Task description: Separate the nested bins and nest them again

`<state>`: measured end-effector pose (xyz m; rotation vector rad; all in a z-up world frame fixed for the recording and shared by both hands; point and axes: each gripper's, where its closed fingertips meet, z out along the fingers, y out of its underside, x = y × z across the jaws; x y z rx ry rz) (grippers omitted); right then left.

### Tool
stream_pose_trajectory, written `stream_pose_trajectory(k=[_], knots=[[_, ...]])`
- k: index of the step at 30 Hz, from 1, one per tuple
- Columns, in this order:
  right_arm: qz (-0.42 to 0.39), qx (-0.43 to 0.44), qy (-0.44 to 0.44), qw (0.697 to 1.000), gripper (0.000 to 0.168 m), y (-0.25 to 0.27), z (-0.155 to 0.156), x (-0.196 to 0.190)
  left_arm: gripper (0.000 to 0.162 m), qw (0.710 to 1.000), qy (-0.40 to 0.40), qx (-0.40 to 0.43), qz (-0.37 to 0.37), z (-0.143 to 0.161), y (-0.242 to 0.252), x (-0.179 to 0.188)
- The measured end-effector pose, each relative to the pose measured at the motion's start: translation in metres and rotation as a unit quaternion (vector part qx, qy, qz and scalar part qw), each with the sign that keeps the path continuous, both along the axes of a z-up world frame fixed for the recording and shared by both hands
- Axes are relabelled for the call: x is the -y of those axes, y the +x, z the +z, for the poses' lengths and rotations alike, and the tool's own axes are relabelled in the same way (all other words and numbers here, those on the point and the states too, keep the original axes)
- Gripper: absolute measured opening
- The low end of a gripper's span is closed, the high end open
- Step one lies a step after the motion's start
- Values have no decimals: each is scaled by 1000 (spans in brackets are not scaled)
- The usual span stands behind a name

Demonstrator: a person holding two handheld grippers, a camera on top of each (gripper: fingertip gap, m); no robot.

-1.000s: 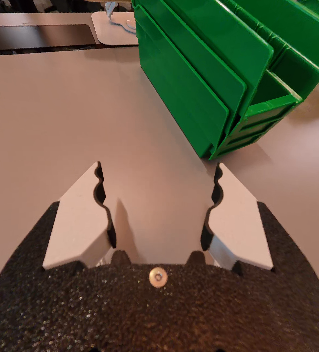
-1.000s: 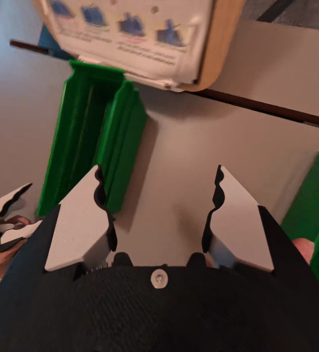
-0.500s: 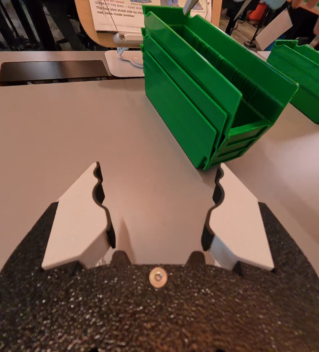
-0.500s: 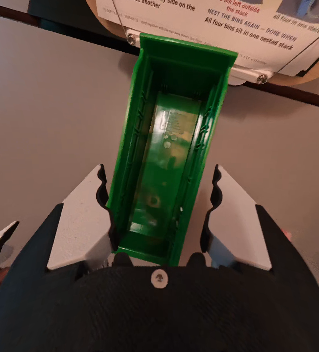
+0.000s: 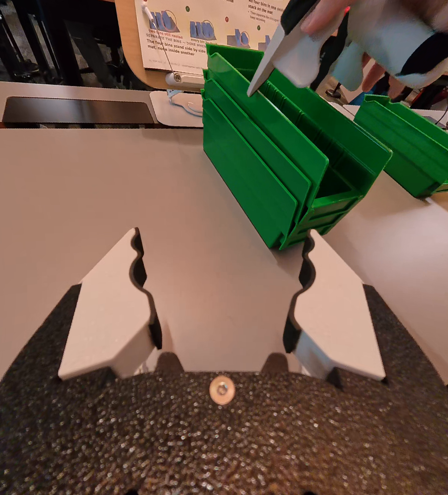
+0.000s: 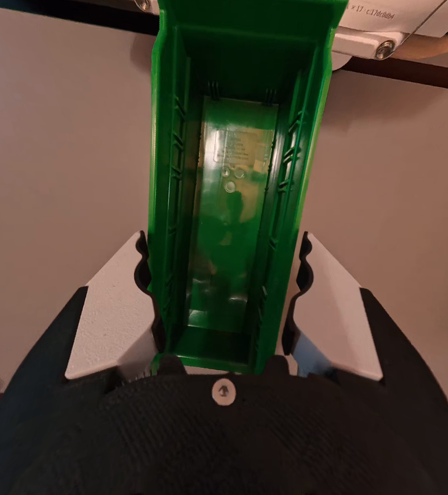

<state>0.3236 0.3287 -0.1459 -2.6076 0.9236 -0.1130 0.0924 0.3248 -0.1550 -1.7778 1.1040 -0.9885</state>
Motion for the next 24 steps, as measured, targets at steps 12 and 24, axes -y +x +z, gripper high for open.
stream_pose_trajectory(k=[12,24], knots=[[-1,-15,-29,999,131,-1,-15,4,116,1000,-10,1,-8,-2,3,4],[17,-16,-53,998,125,-4,-23,1,116,1000,-25,2,-16,-7,7,7]])
